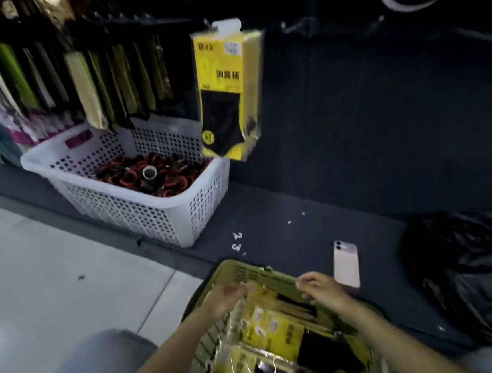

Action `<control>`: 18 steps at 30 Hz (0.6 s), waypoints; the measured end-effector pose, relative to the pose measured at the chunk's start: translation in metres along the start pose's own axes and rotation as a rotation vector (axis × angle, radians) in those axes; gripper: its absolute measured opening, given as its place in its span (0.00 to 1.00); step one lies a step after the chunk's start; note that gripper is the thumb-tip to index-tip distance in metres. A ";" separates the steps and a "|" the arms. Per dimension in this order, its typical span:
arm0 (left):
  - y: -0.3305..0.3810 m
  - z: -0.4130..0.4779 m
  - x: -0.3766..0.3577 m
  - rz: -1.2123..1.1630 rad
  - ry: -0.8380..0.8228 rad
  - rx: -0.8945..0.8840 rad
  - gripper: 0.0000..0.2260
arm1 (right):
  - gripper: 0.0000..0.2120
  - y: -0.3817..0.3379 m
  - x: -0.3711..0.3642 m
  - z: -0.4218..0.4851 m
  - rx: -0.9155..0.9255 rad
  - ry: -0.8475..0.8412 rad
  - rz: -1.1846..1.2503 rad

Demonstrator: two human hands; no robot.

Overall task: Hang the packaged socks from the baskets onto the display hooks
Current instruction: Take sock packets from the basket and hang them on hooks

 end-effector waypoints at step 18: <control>-0.096 -0.038 -0.044 0.350 -0.062 0.234 0.17 | 0.30 0.103 -0.081 -0.048 -0.111 -0.498 -0.343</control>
Point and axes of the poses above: each hand's wrist, its own z-axis towards the middle knuckle, its own x-axis out of the back of the hand, y = z × x, the point moved 3 cm from there along z, towards the middle knuckle, and after that the axes turned 11 degrees about x, right-handed, at the moved point
